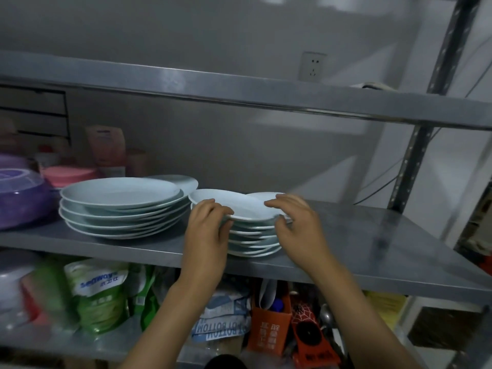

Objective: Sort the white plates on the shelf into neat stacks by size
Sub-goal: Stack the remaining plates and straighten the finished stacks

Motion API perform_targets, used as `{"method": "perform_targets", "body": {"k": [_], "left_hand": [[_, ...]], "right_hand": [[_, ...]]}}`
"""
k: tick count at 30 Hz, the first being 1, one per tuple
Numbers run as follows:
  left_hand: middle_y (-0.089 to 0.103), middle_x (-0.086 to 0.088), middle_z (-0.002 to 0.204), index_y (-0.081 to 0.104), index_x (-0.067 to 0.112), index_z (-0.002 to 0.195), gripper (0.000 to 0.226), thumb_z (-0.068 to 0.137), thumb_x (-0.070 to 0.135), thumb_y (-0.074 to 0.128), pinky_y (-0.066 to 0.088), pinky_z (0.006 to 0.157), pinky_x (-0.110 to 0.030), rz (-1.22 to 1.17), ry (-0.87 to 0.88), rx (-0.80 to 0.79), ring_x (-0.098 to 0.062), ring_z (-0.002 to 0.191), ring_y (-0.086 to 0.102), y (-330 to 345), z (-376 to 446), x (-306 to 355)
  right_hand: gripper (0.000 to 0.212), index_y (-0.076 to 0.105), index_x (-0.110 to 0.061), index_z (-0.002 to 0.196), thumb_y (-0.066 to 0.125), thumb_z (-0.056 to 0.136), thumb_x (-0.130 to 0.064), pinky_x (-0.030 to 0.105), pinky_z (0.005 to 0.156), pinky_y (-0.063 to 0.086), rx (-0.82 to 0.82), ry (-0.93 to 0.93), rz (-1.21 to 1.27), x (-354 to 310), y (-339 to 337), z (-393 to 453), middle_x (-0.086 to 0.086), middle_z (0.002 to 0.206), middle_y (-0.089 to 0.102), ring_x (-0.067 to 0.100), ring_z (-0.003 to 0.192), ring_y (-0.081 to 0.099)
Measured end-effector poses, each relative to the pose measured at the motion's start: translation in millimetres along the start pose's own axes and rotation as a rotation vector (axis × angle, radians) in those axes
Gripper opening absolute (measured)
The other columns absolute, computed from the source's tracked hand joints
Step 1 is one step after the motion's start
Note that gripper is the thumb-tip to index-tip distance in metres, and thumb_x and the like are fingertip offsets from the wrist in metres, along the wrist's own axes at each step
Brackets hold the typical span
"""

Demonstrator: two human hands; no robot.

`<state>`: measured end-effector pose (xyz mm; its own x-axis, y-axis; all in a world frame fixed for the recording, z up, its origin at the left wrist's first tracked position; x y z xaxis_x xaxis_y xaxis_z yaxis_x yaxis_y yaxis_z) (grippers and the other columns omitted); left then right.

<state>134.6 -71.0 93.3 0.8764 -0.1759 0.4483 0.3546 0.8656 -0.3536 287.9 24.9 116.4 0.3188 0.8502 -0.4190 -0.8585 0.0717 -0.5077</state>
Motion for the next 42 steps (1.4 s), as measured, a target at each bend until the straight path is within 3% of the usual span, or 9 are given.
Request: {"method": "perform_targets", "body": {"k": [7,11,14,17,20,23,30,36,42], "left_hand": [[0.055,0.009,0.115,0.065,0.017,0.104,0.016,0.089,0.011,0.063,0.014,0.099,0.001,-0.019,-0.056,-0.070,-0.008,0.128,0.038,4,-12,-5],[0.045,0.009,0.138,0.058,0.021,0.122,0.031,0.091,0.015,0.058,0.020,0.108,-0.011,-0.095,-0.092,-0.028,-0.004,0.135,0.031,-3,-16,-5],[0.046,0.006,0.136,0.049,0.023,0.125,0.035,0.093,0.010,0.055,0.034,0.103,-0.017,-0.381,-0.282,0.227,-0.003,0.126,0.042,-19,-29,-19],[0.052,0.008,0.124,0.046,0.022,0.124,0.027,0.097,0.015,0.046,0.039,0.088,-0.010,-0.622,-0.633,0.318,0.002,0.112,0.050,-8,-40,-54],[0.060,0.010,0.121,0.049,0.025,0.127,0.030,0.100,0.030,0.037,0.042,0.092,-0.027,-0.789,-0.840,0.181,-0.010,0.116,0.055,22,-39,-83],[0.069,0.010,0.114,0.058,0.029,0.124,0.036,0.101,0.038,0.032,0.047,0.092,-0.036,-0.850,-0.853,0.042,-0.013,0.112,0.060,41,-29,-84],[0.066,0.009,0.123,0.060,0.036,0.126,0.059,0.084,0.070,0.036,0.041,0.104,-0.050,-0.877,-0.998,0.051,-0.017,0.117,0.058,62,-27,-95],[0.073,0.000,0.107,0.066,0.031,0.116,0.049,0.094,0.059,0.033,0.051,0.089,-0.052,-0.901,-1.035,0.003,-0.025,0.103,0.066,68,-17,-100],[0.075,-0.001,0.099,0.070,0.027,0.110,0.044,0.096,0.051,0.036,0.054,0.079,-0.043,-0.878,-1.005,-0.025,-0.026,0.097,0.068,71,-7,-107]], "right_hand": [[0.034,0.065,-0.021,0.100,0.051,0.086,0.006,0.015,0.091,0.042,0.396,0.221,0.153,35,-36,-16,-0.006,0.106,0.062,0.005,0.103,0.056],[0.022,0.061,-0.023,0.102,0.049,0.094,-0.007,0.018,0.084,0.044,0.565,0.515,0.382,78,-27,-27,-0.010,0.101,0.063,0.002,0.096,0.058],[0.015,0.061,-0.021,0.098,0.046,0.098,-0.018,0.032,0.087,0.048,0.554,0.785,0.621,117,0,-30,-0.001,0.100,0.064,0.018,0.100,0.061],[0.033,0.065,-0.015,0.105,0.040,0.098,-0.036,0.035,0.078,0.050,0.415,1.006,0.894,136,34,-30,0.008,0.109,0.068,0.027,0.104,0.062],[0.038,0.068,-0.015,0.108,0.038,0.100,-0.037,0.034,0.073,0.052,0.344,0.988,1.064,135,53,-21,0.007,0.109,0.070,0.023,0.095,0.065],[0.035,0.069,-0.018,0.104,0.037,0.100,-0.031,0.033,0.080,0.052,0.282,0.914,1.112,130,60,-14,0.001,0.102,0.074,0.018,0.096,0.067],[0.033,0.069,-0.021,0.107,0.040,0.100,-0.034,0.038,0.094,0.050,0.273,0.945,1.035,136,62,-21,0.000,0.109,0.073,0.020,0.107,0.064],[0.032,0.072,-0.029,0.093,0.042,0.096,-0.037,0.038,0.091,0.051,0.351,0.962,0.944,143,59,-25,-0.006,0.099,0.074,0.018,0.102,0.065],[0.038,0.068,-0.027,0.113,0.038,0.097,-0.045,0.045,0.102,0.046,0.389,0.936,0.912,151,59,-30,-0.008,0.110,0.072,0.017,0.108,0.063]]}}
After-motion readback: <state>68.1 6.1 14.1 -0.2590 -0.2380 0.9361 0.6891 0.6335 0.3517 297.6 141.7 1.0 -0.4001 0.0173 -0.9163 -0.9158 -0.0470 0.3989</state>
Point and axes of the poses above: each hand's wrist, its own z-axis towards the middle knuckle, its own y-axis out of the palm, x = y × z, the point moved 7 cm from there along z, towards the middle knuckle
